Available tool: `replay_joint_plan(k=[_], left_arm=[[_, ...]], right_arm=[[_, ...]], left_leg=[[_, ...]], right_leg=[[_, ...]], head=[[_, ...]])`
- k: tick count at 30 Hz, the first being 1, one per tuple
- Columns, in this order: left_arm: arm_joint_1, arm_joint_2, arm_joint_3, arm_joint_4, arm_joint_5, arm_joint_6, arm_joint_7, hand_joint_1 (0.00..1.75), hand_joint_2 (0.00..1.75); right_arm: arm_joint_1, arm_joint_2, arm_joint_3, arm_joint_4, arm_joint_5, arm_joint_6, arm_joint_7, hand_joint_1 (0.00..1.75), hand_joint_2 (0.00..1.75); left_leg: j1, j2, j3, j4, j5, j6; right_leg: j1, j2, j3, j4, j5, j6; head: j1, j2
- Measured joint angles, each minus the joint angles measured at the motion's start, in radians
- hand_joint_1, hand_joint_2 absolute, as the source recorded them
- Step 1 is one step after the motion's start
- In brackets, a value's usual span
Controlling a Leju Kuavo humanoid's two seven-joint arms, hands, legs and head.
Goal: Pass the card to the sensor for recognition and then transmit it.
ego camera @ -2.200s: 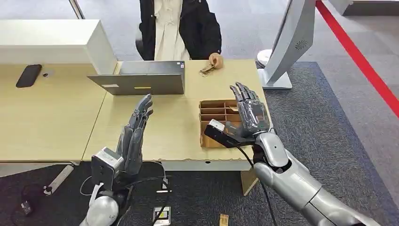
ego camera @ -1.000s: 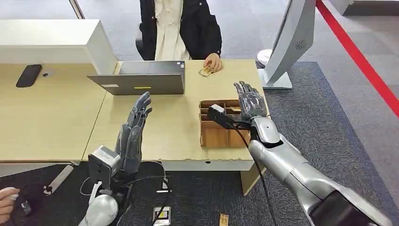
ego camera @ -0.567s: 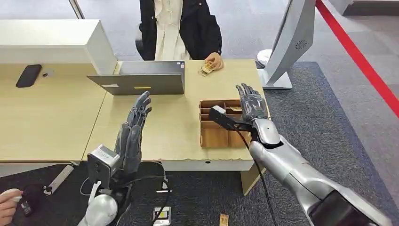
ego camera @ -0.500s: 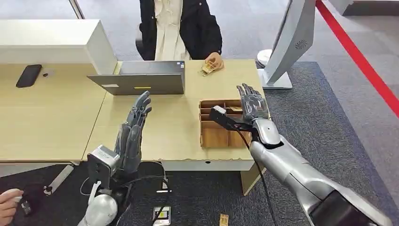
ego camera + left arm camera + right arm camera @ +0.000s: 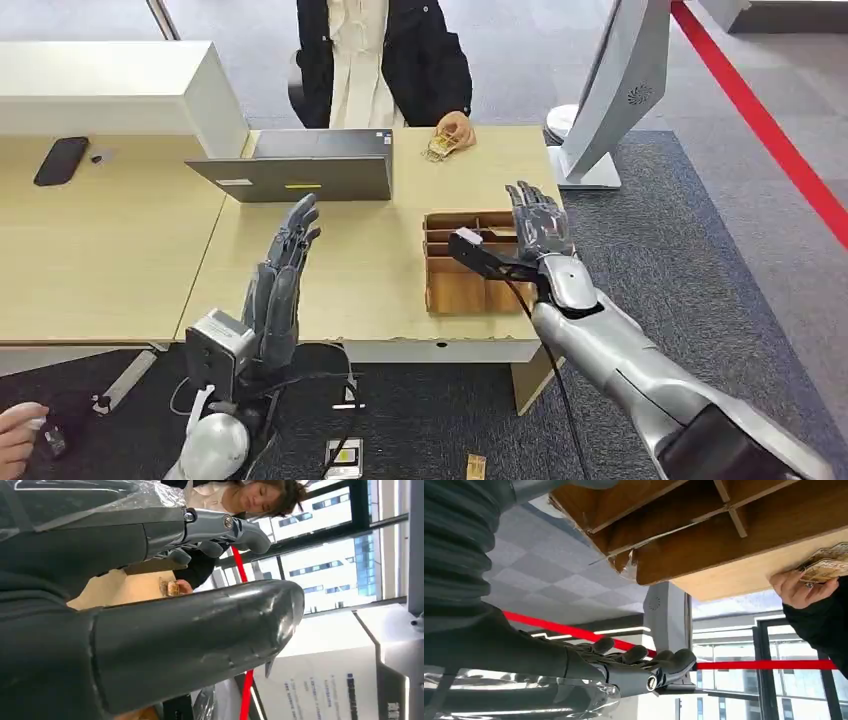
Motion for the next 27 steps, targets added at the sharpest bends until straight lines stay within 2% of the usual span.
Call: replay_joint_plan(k=[10,11,12,13,14,16,27], left_arm=[[0.001,0.000,0.000,-0.008,-0.011,0.003,0.000,0.00,0.00],[0.001,0.000,0.000,-0.009,-0.012,0.004,0.000,0.00,0.00],[0.001,0.000,0.000,-0.010,-0.013,0.004,0.000,0.00,0.00],[0.001,0.000,0.000,-0.011,-0.014,0.005,0.001,0.00,0.00],[0.001,0.000,0.000,-0.014,-0.015,0.006,0.002,0.00,0.00],[0.001,0.000,0.000,-0.017,-0.016,0.009,0.004,0.00,0.00],[0.009,0.001,0.002,-0.026,-0.020,0.018,0.005,0.00,0.00]], right_arm=[[0.000,0.007,0.004,0.008,0.001,0.003,-0.003,0.00,1.75],[-0.001,0.009,0.004,0.009,0.001,0.004,-0.004,0.47,1.75],[-0.002,0.011,0.004,0.009,0.001,0.005,-0.006,1.34,1.75],[-0.003,0.013,0.005,0.009,0.001,0.008,-0.009,1.54,1.75],[-0.004,0.015,0.005,0.010,0.001,0.012,-0.010,1.64,1.75],[-0.008,0.019,0.006,0.014,0.000,0.018,-0.015,1.75,1.75],[-0.027,0.037,0.020,0.035,-0.006,0.041,-0.022,1.75,1.75]], left_leg=[[0.000,0.000,0.000,0.000,0.000,0.000],[0.000,0.000,0.000,0.000,0.000,0.000],[0.000,0.000,0.000,0.000,0.000,0.000],[0.000,0.000,0.000,0.000,0.000,0.000],[0.000,0.000,0.000,0.000,0.000,0.000],[0.000,0.000,0.000,0.000,0.000,0.000],[0.000,0.000,0.000,0.000,0.000,0.000]], right_leg=[[0.000,0.000,0.000,0.000,0.000,0.000],[0.000,0.000,0.000,0.000,0.000,0.000],[0.000,0.000,0.000,0.000,0.000,0.000],[0.000,0.000,0.000,0.000,0.000,0.000],[0.000,0.000,0.000,0.000,0.000,0.000],[0.000,0.000,0.000,0.000,0.000,0.000],[0.000,0.000,0.000,0.000,0.000,0.000]], head=[[0.000,0.000],[0.000,0.000],[0.000,0.000],[0.000,0.000],[0.000,0.000],[0.000,0.000],[0.000,0.000]])
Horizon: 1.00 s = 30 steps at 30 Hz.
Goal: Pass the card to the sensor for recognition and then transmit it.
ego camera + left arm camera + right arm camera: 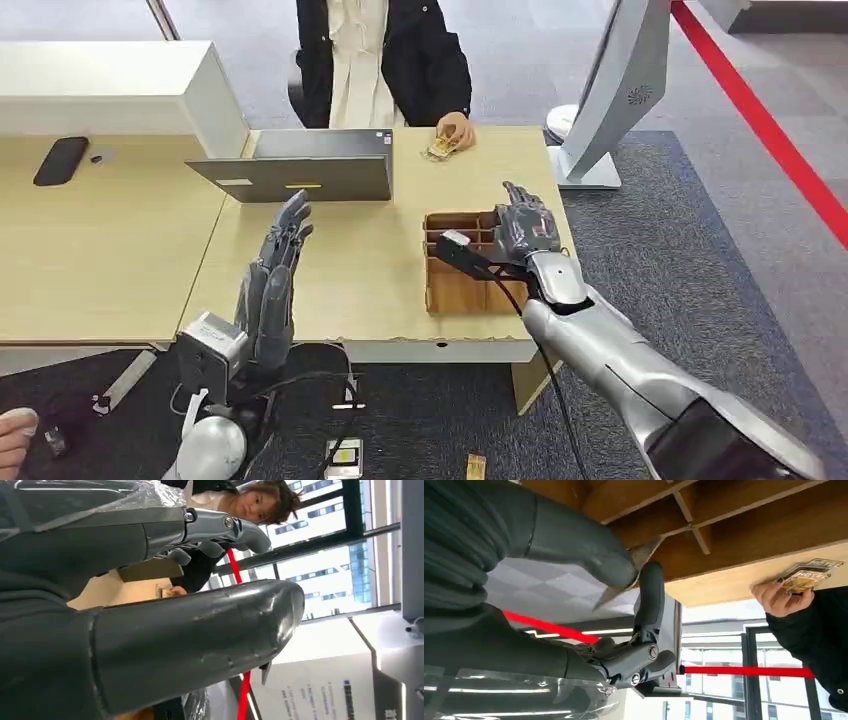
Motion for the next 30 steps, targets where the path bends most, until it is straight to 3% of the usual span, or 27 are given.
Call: replay_joint_plan(k=[16,22,30], left_arm=[[0.009,0.000,0.001,-0.015,-0.009,-0.003,0.007,0.00,0.00],[0.009,0.000,0.001,-0.016,-0.013,-0.009,0.008,0.00,0.00],[0.006,0.000,0.001,-0.016,-0.013,-0.011,0.001,0.00,0.00]], right_arm=[[-0.008,-0.002,0.007,0.010,-0.016,-0.008,-0.008,1.75,1.75],[-0.009,-0.008,0.007,-0.015,-0.004,-0.080,0.000,1.75,1.75],[-0.034,-0.020,0.005,-0.092,0.023,-0.112,0.026,1.75,1.75]], left_leg=[[0.000,0.000,0.000,0.000,0.000,0.000],[0.000,0.000,0.000,0.000,0.000,0.000],[0.000,0.000,0.000,0.000,0.000,0.000]], right_leg=[[0.000,0.000,0.000,0.000,0.000,0.000],[0.000,0.000,0.000,0.000,0.000,0.000],[0.000,0.000,0.000,0.000,0.000,0.000]], head=[[0.000,0.000],[0.000,0.000],[0.000,0.000]])
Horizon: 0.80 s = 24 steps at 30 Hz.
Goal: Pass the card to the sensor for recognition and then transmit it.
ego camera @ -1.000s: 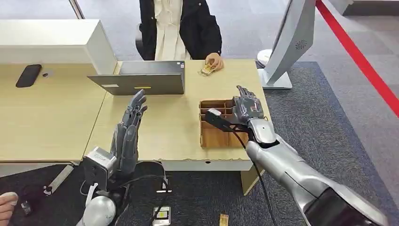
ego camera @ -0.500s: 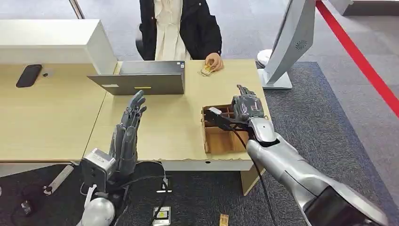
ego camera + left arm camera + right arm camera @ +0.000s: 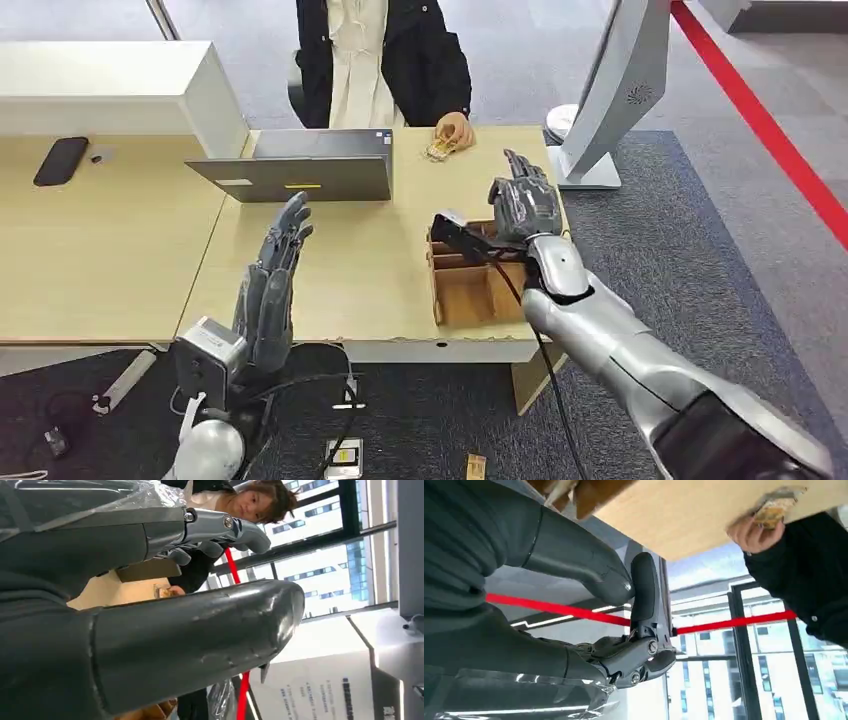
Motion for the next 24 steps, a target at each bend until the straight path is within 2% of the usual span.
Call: replay_joint_plan(k=[10,11,12,13,19,24], left_arm=[[-0.006,0.000,-0.002,0.000,0.007,0.009,-0.010,0.00,0.00],[-0.007,0.000,-0.002,0.001,0.007,0.011,-0.011,0.00,0.00],[-0.009,0.000,-0.002,0.001,0.007,0.011,-0.012,0.00,0.00],[-0.010,0.000,-0.002,0.001,0.007,0.011,-0.016,0.00,0.00],[-0.016,-0.011,-0.002,0.014,0.010,0.004,-0.045,0.00,0.00],[-0.016,-0.018,-0.001,0.024,0.018,-0.016,-0.051,0.00,0.00]], right_arm=[[-0.020,-0.019,-0.007,-0.072,0.016,-0.011,0.009,1.75,1.75],[-0.025,-0.022,-0.008,-0.078,0.016,-0.011,0.010,1.62,1.75],[-0.029,-0.024,-0.008,-0.083,0.016,-0.009,0.010,0.07,1.75],[-0.033,-0.027,-0.009,-0.090,0.016,-0.007,0.012,0.00,1.75],[-0.032,-0.042,-0.015,-0.116,0.016,-0.005,-0.008,0.00,1.75],[-0.022,-0.057,-0.013,-0.142,-0.023,0.111,-0.052,0.00,1.75]], left_leg=[[0.000,0.000,0.000,0.000,0.000,0.000],[0.000,0.000,0.000,0.000,0.000,0.000],[0.000,0.000,0.000,0.000,0.000,0.000],[0.000,0.000,0.000,0.000,0.000,0.000],[0.000,0.000,0.000,0.000,0.000,0.000],[0.000,0.000,0.000,0.000,0.000,0.000]], right_leg=[[0.000,0.000,0.000,0.000,0.000,0.000],[0.000,0.000,0.000,0.000,0.000,0.000],[0.000,0.000,0.000,0.000,0.000,0.000],[0.000,0.000,0.000,0.000,0.000,0.000],[0.000,0.000,0.000,0.000,0.000,0.000],[0.000,0.000,0.000,0.000,0.000,0.000]], head=[[0.000,0.000],[0.000,0.000],[0.000,0.000],[0.000,0.000],[0.000,0.000],[0.000,0.000]])
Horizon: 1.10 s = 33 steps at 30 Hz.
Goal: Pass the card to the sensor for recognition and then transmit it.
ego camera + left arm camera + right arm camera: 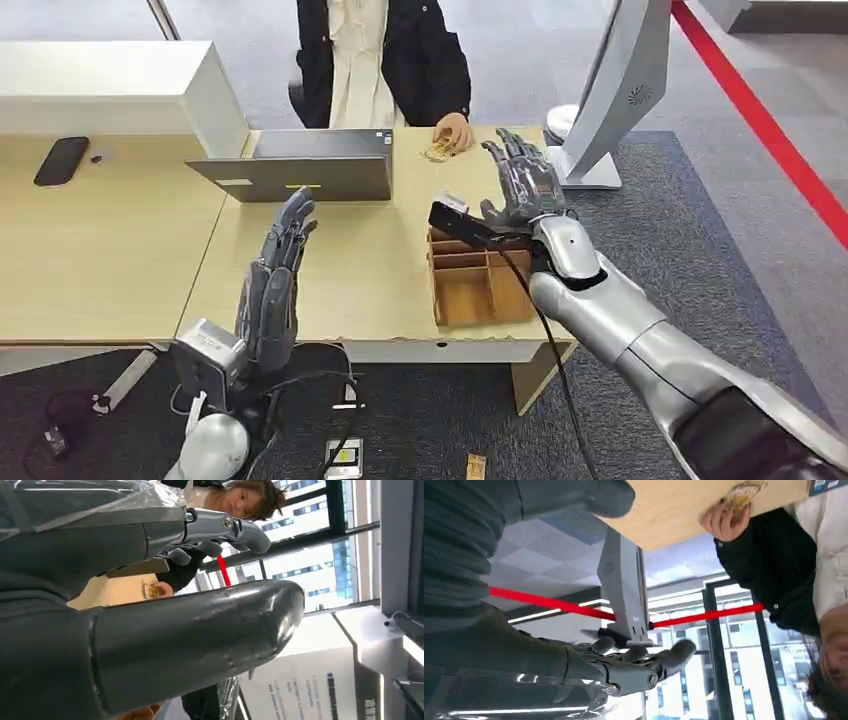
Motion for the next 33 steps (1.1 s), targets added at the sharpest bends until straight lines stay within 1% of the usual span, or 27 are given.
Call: replay_joint_plan(k=[4,6,13,22,26,28,33], left_arm=[[0.000,-0.002,0.000,0.006,0.007,-0.019,-0.005,0.00,0.00],[0.000,-0.003,0.000,0.011,0.008,-0.020,-0.007,0.00,0.00],[0.000,-0.003,0.000,0.015,0.017,-0.022,-0.003,0.00,0.00],[-0.001,-0.006,0.000,0.019,0.026,-0.036,0.011,0.00,0.00],[-0.001,-0.006,0.000,0.018,0.037,-0.035,0.042,0.00,0.00],[-0.001,-0.006,0.000,0.018,0.041,-0.034,0.046,0.00,0.00],[-0.004,-0.006,-0.001,0.018,0.044,-0.024,0.058,0.00,0.00]], right_arm=[[0.010,-0.021,0.005,-0.029,-0.014,0.097,-0.018,0.00,1.75],[0.018,-0.030,0.009,-0.039,-0.014,0.119,-0.021,0.00,1.75],[0.034,-0.057,0.016,-0.062,-0.019,0.158,-0.021,0.00,1.75],[0.076,-0.079,0.016,-0.072,-0.012,0.165,-0.019,0.00,1.75],[0.090,-0.087,0.016,-0.071,0.011,0.196,0.002,0.00,1.75],[0.095,-0.092,0.016,-0.068,0.022,0.208,0.011,0.00,1.75],[0.103,-0.096,0.016,-0.047,0.041,0.202,0.047,0.00,1.75]], left_leg=[[0.000,0.000,0.000,0.000,0.000,0.000],[0.000,0.000,0.000,0.000,0.000,0.000],[0.000,0.000,0.000,0.000,0.000,0.000],[0.000,0.000,0.000,0.000,0.000,0.000],[0.000,0.000,0.000,0.000,0.000,0.000],[0.000,0.000,0.000,0.000,0.000,0.000],[0.000,0.000,0.000,0.000,0.000,0.000]], right_leg=[[0.000,0.000,0.000,0.000,0.000,0.000],[0.000,0.000,0.000,0.000,0.000,0.000],[0.000,0.000,0.000,0.000,0.000,0.000],[0.000,0.000,0.000,0.000,0.000,0.000],[0.000,0.000,0.000,0.000,0.000,0.000],[0.000,0.000,0.000,0.000,0.000,0.000],[0.000,0.000,0.000,0.000,0.000,0.000]], head=[[0.000,0.000],[0.000,0.000],[0.000,0.000],[0.000,0.000],[0.000,0.000],[0.000,0.000],[0.000,0.000]])
